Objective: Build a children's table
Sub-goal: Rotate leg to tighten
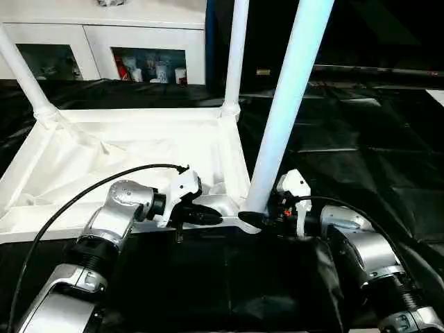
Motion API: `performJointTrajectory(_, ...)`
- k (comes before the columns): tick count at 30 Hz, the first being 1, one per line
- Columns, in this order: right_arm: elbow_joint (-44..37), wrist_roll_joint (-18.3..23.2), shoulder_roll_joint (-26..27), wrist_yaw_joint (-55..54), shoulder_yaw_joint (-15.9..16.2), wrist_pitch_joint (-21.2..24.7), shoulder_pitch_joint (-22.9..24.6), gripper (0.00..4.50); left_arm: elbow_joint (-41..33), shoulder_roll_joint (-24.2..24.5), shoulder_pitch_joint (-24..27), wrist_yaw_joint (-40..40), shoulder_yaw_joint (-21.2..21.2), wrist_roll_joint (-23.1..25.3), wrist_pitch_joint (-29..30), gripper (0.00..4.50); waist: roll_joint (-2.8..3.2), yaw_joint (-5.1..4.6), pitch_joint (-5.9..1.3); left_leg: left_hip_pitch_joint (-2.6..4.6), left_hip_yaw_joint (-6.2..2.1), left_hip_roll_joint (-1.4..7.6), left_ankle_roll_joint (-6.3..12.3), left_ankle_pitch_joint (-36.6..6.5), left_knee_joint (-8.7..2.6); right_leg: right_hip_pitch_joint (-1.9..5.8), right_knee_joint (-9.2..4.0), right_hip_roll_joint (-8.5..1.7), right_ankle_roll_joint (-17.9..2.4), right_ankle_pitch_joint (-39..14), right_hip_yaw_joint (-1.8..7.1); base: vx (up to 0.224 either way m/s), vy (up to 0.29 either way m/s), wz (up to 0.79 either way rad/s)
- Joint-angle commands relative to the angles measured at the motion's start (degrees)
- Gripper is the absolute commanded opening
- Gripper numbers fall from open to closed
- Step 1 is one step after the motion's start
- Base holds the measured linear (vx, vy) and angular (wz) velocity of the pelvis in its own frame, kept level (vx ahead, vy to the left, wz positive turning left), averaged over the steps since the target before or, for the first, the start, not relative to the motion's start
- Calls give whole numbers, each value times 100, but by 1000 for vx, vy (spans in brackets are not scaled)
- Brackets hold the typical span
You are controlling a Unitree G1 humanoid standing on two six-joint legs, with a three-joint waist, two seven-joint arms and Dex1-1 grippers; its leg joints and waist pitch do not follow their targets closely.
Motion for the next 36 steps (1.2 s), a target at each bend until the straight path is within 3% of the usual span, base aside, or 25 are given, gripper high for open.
performJointTrajectory(1, 87, -48, 113, -377, -104, 12, 43, 266, 301, -164, 93, 451, 0, 10, 6, 0, -76, 32, -302, 22, -114, 315, 432, -898, -306, 286, -351, -347, -1347, -921, 269, 0, 0, 0)
performJointTrajectory(3, 296, -196, 361, -1012, -240, -78, 59, 265, 534, -342, -9, 1047, 33, 191, -81, 0, -91, 15, -282, 27, -119, 307, 337, -1050, -318, 265, -394, -356, -1273, -1220, 271, 0, 0, 0)
performJointTrajectory(7, 495, -375, 838, -2036, -397, -117, 124, 264, 842, -681, -169, 1730, 8, 374, -141, 0, -81, -6, -247, 72, -161, 313, 39, -1582, -373, 225, -504, -373, -941, -2247, 273, 0, 0, 0)
performJointTrajectory(11, 773, -674, 1592, -3642, -543, -37, 16, 264, 1115, -1341, -441, 2675, -153, 636, -23, 0, -54, -19, -234, 99, -179, 309, -54, -1822, -402, 177, -563, -372, -772, -2538, 286, 0, 0, 0)
performJointTrajectory(13, 840, -734, 1709, -3867, -532, -41, -38, 264, 1152, -1469, -488, 2777, -197, 665, 8, 0, -61, -26, -227, 140, -182, 296, -103, -1989, -404, 145, -594, -367, -730, -2720, 279, 0, 0, 0)
performJointTrajectory(17, 922, -851, 1895, -4053, -476, -195, -156, 264, 1293, -1736, -597, 2942, -251, 712, -29, 0, -51, -15, -234, 139, -187, 297, -36, -2065, -410, 154, -623, -375, -662, -2699, 282, 0, 0, 0)
performJointTrajectory(20, 852, -651, 1852, -3782, -617, -346, -168, 264, 1266, -1676, -562, 2760, -270, 706, -106, 0, -61, -11, -247, 89, -191, 305, 55, -1903, -428, 202, -594, -382, -686, -2436, 279, 0, 0, 0)
performJointTrajectory(21, 852, -651, 1852, -3782, -617, -346, -168, 319, 1266, -1676, -562, 2760, -270, 706, -106, 0, -56, -9, -249, 86, -193, 308, 59, -1874, -428, 204, -586, -384, -704, -2380, 281, 0, 0, 0)
performJointTrajectory(25, 625, -408, 1667, -3261, -654, -300, -130, 353, 1219, -1503, -494, 2454, -213, 660, -175, 0, -67, -3, -253, 65, -184, 309, 137, -1804, -422, 238, -569, -389, -778, -2212, 281, 0, 0, 0)
performJointTrajectory(26, 471, -209, 1393, -2658, -588, -78, -134, 377, 1193, -1317, -450, 2195, -191, 614, -207, 0, -79, -1, -253, 65, -178, 308, 161, -1768, -418, 241, -567, -386, -787, -2170, 283, 0, 0, 0)
performJointTrajectory(29, 412, -154, 1190, -2242, -500, 39, -142, 377, 1208, -1198, -439, 2083, -186, 593, -243, 0, -83, 9, -259, 49, -163, 312, 268, -1610, -403, 260, -536, -384, -892, -1944, 283, 0, 0, 0)
performJointTrajectory(31, 247, -142, 623, -1255, -232, 45, -58, 377, 981, -870, -257, 1285, -103, 284, -364, 0, -106, 26, -267, 23, -169, 313, 306, -1464, -389, 303, -520, -401, -930, -1916, 266, 0, 0, 0)
performJointTrajectory(33, 200, -125, 441, -942, -169, 40, -40, 377, 876, -724, -178, 956, -76, 165, -372, 0, -106, 9, -253, 7, -154, 316, 361, -1411, -391, 289, -518, -391, -939, -1901, 272, 0, 0, 0)
performJointTrajectory(36, 154, -61, 241, -554, -179, -9, -39, 377, 735, -450, -53, 473, -51, 38, -333, 0, -102, 24, -279, 38, -144, 325, 354, -1204, -373, 280, -487, -400, -1051, -1718, 279, 0, 0, 0)
